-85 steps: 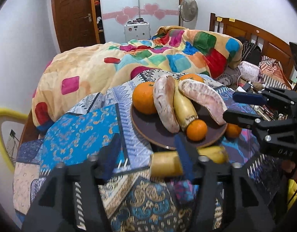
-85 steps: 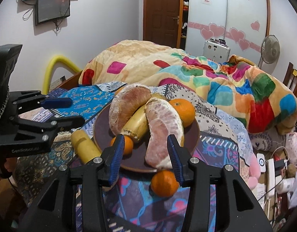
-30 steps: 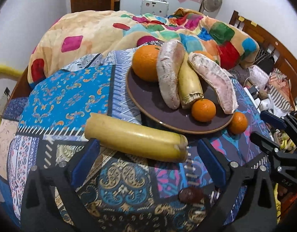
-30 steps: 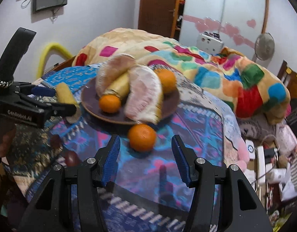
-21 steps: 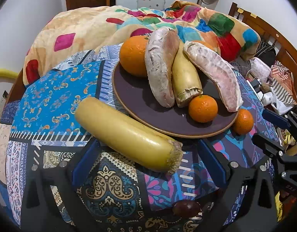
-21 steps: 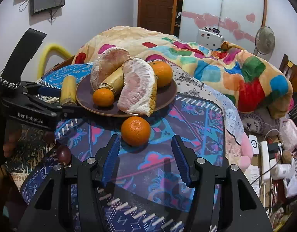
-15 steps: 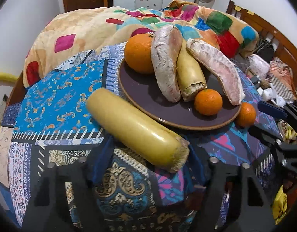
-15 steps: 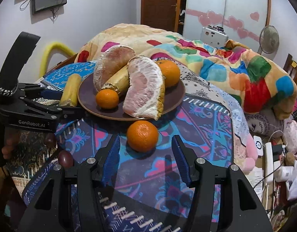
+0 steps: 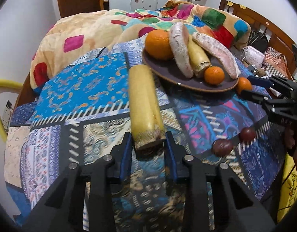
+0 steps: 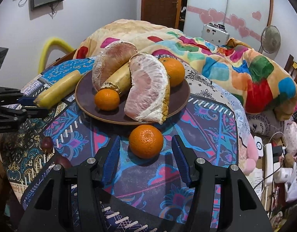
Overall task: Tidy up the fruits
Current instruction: 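Grasp another mandarin with the right tool while the left grasps the large yellow cylindrical fruit, then carry the mandarin and yellow cylindrical fruit over the dark plate with both tools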
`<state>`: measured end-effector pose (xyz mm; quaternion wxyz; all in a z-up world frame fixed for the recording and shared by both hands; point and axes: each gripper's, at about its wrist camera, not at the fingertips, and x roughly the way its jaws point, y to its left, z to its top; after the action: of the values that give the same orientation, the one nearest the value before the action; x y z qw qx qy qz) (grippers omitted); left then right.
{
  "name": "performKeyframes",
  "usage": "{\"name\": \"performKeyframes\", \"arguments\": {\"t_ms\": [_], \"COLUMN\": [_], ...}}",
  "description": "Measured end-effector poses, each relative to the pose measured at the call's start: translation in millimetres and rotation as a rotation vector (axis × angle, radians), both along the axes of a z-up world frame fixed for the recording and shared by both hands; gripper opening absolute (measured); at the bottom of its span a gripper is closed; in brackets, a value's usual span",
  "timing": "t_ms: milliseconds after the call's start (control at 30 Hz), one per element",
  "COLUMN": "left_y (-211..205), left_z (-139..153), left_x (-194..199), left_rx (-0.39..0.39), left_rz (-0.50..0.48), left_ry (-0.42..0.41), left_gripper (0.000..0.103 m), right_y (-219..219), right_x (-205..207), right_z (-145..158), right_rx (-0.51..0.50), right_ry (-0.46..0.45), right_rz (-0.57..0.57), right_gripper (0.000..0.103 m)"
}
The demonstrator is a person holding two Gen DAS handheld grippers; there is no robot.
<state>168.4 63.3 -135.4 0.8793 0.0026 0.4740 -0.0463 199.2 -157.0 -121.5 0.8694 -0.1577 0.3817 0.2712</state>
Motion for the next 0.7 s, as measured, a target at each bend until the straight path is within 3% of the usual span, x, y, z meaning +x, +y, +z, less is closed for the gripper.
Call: {"name": "performKeyframes", "arguments": {"t_ms": [33,133,200,233,700], "left_y": [0.5,0.5,-1.5,-1.9,0.6], "left_z": [-0.4,-1.1,-0.8,0.0,6.9], "left_x": [-0.6,-2.9,-3.3,-3.2,48.6], "left_rx": [0.003,0.018,0.053,0.054,0.035], "left_rz": [-0.002,-0.013,-0.012,-0.009,0.028], "left_ry": [0.008,0.024,0.023,0.017,0.008], "left_gripper": [0.034,0.038,0.062,0.065,0.065], "right_y": [0.4,0.9,-0.4,-1.1,-26.3], "right_x": [1.1,3.3,3.2,2.9,-0.5], "right_z": [-0.8,-2.1,-1.8,-1.2,13.0], "right_rx": [-0.002,-0.005,0.001,0.001,0.051], "right_ry": [0.004,0.016,0.018,0.016,-0.007], "right_rz": [-0.002,-0.002,-0.003,-0.008,-0.043], "right_gripper": [0.051,0.035,0.035,0.035,0.034]}}
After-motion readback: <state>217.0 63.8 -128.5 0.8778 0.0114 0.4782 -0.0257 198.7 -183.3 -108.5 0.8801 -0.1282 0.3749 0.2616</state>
